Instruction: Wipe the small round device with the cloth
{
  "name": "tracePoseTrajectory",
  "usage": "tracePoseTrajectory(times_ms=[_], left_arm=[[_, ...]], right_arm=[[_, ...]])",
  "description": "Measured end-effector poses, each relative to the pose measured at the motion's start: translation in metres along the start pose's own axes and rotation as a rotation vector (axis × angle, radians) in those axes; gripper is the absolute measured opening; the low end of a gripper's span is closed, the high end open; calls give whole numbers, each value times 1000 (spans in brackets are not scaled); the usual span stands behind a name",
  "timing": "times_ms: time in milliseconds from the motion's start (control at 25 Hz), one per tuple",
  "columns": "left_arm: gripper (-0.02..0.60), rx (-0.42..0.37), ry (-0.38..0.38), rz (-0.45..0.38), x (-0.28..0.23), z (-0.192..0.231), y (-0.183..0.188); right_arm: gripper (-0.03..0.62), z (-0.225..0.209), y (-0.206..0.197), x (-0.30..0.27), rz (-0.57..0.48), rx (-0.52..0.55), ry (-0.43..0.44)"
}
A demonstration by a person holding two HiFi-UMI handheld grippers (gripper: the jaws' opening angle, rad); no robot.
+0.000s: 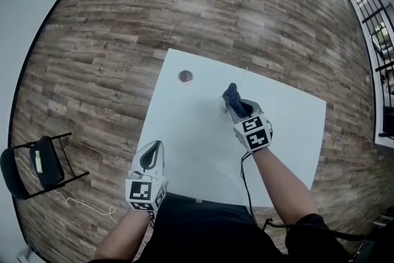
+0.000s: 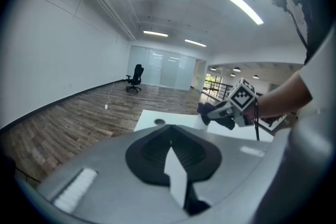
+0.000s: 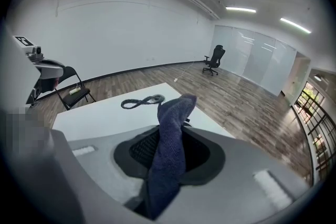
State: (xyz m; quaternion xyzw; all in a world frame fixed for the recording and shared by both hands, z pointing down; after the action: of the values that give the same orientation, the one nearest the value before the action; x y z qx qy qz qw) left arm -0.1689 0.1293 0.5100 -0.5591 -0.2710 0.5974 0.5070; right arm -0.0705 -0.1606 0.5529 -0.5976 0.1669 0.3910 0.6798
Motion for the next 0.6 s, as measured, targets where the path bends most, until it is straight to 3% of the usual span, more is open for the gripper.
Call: tracePoseTrajectory(times_ms=[320,600], left_arm=[[8,-4,15,5,3,-10,-1],[6,-24,55,32,23,-6,-3]], right_arm=[[98,15,-8,-1,11,35,56],[98,39,-51,-24,125,-60,144]])
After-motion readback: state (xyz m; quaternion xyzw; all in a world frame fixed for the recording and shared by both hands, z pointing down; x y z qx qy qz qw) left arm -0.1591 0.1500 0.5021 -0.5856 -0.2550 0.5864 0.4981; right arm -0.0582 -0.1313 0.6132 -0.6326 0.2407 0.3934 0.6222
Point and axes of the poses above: the fingertips, and each gripper's own axes: x backward along the fingers, z to its left, y out of its top, the point moved 5 cm from there along x, backward along the fingers, and after that the axes turned 9 degrees about -y, right-handed, at the moved point
